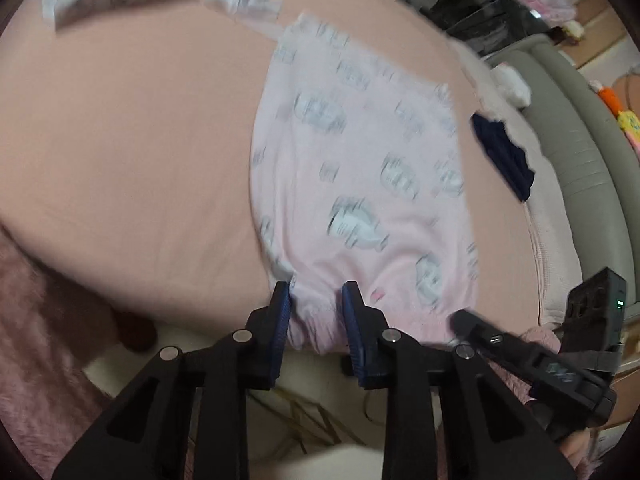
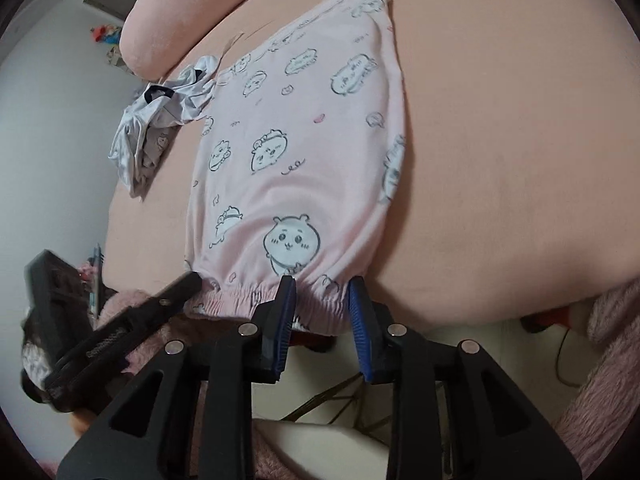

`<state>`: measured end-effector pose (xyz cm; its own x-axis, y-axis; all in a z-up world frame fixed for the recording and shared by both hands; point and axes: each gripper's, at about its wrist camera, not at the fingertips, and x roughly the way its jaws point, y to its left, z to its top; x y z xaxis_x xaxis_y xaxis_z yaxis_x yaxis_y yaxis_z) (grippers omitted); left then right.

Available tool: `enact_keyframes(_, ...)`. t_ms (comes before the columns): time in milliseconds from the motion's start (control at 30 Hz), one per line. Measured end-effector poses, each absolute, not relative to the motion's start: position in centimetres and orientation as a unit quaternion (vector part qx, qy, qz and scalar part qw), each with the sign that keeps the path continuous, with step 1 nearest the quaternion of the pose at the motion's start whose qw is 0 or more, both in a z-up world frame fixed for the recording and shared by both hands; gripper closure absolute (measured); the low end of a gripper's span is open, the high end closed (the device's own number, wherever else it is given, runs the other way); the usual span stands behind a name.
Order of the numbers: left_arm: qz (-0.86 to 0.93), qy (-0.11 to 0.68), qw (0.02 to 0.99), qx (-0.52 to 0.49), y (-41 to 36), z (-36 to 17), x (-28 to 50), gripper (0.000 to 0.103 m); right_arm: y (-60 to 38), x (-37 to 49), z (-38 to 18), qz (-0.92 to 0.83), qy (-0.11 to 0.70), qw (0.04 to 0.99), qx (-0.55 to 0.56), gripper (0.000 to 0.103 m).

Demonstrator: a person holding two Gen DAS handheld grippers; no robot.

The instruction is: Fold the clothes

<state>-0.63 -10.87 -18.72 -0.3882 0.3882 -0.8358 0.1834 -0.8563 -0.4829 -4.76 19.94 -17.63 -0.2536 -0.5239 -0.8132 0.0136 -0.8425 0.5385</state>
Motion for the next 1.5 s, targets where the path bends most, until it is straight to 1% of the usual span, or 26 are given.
enact_keyframes(33, 0.787, -0.281, 0.069, -0.546, -11.4, -18.9, -0.6, 0.074, 19.8, -4.7, -17.6, -0.761, -0.212, 0.178, 0.587, 0.077)
enact_keyframes(133, 0.762, -0.33, 0.096, -0.549, -12.3, -19.5, -0.6, 0.069, 19.3, -4.8, -17.8, -0.764, -0.173, 0.184, 0.594, 0.078)
enact_keyframes(233, 0.741, -0.372, 0.108, -0.548, -13.0, -20.1, -0.6, 0.069, 19.5, -4.8, -18.5, -0.76, -0.184, 0.181, 0.597, 0.075)
enact_keyframes(333, 0.747, -0.359, 0.104, -0.55, -12.4, -20.0, -1.0, 0.069, 18.9, -5.3, -18.6, -0.764, -0.172, 0.194, 0.591, 0.073)
enact_keyframes(367, 0.75, -0.35, 0.102, -0.552, -12.1, -20.0, -1.2, 0.07, 18.7, -5.5, -18.6, -0.764, -0.167, 0.2, 0.591, 0.077)
enact_keyframes(400, 0.752, -0.347, 0.105, -0.55, -11.8, -20.0, -1.5, 0.079, 18.5, -5.6, -18.6, -0.764, -0.162, 0.205, 0.59, 0.081)
enact_keyframes(433, 0.753, -0.347, 0.111, -0.548, -11.7, -20.0, -2.0, 0.081, 18.4, -5.8, -18.6, -0.763, -0.161, 0.211, 0.589, 0.086)
enact_keyframes(500, 0.748, -0.361, 0.115, -0.545, -12.1, -20.0, -2.0, 0.085, 18.8, -5.8, -18.8, -0.76, -0.167, 0.228, 0.586, 0.087)
enact_keyframes(600, 0.749, -0.372, 0.12, -0.534, -12.7, -19.0, -1.0, 0.087, 19.8, -5.4, -18.2, -0.751, -0.202, 0.238, 0.581, 0.089)
enact_keyframes(700, 0.758, -0.359, 0.126, -0.53, -12.5, -17.4, 0.0, 0.087, 19.9, -4.3, -16.1, -0.756, -0.213, 0.253, 0.565, 0.089)
enact_keyframes(800, 0.762, -0.351, 0.135, -0.527, -12.4, -16.2, 0.6, 0.087, 19.6, -3.3, -15.1, -0.759, -0.202, 0.255, 0.563, 0.089)
enact_keyframes(1067, 0.741, -0.357, 0.148, -0.549, -12.0, -15.5, 3.3, 0.087, 20.7, 0.1, -14.7, -0.738, -0.233, 0.251, 0.582, 0.089)
enact_keyframes(1133, 0.74, -0.359, 0.158, -0.547, -12.0, -15.1, 2.4, 0.087, 21.1, 0.0, -14.5, -0.732, -0.25, 0.255, 0.58, 0.089)
enact_keyframes(1233, 0.75, -0.353, 0.172, -0.532, -12.0, -13.9, -1.0, 0.087, 21.1, -2.4, -13.4, -0.734, -0.264, 0.274, 0.562, 0.089)
enact_keyframes(1300, 0.761, -0.345, 0.174, -0.521, -11.8, -13.6, -4.0, 0.087, 20.8, -5.3, -12.4, -0.743, -0.264, 0.284, 0.545, 0.089)
enact_keyframes(1400, 0.782, -0.319, 0.169, -0.508, -11.6, -13.5, -9.7, 0.085, 20.7, -10.2, -11.6, -0.77, -0.259, 0.277, 0.514, 0.083)
enact_keyframes(1433, 0.787, -0.309, 0.167, -0.507, -11.7, -13.4, -11.0, 0.084, 20.8, -12.0, -11.7, -0.78, -0.255, 0.261, 0.508, 0.076)
enact_keyframes(1467, 0.792, -0.298, 0.164, -0.507, -11.8, -13.3, -11.9, 0.083, 20.9, -13.5, -11.9, -0.788, -0.25, 0.244, 0.507, 0.072)
enact_keyframes(1500, 0.797, -0.287, 0.161, -0.507, -11.9, -13.3, -12.8, 0.079, 21.1, -14.5, -12.0, -0.792, -0.242, 0.227, 0.512, 0.072)
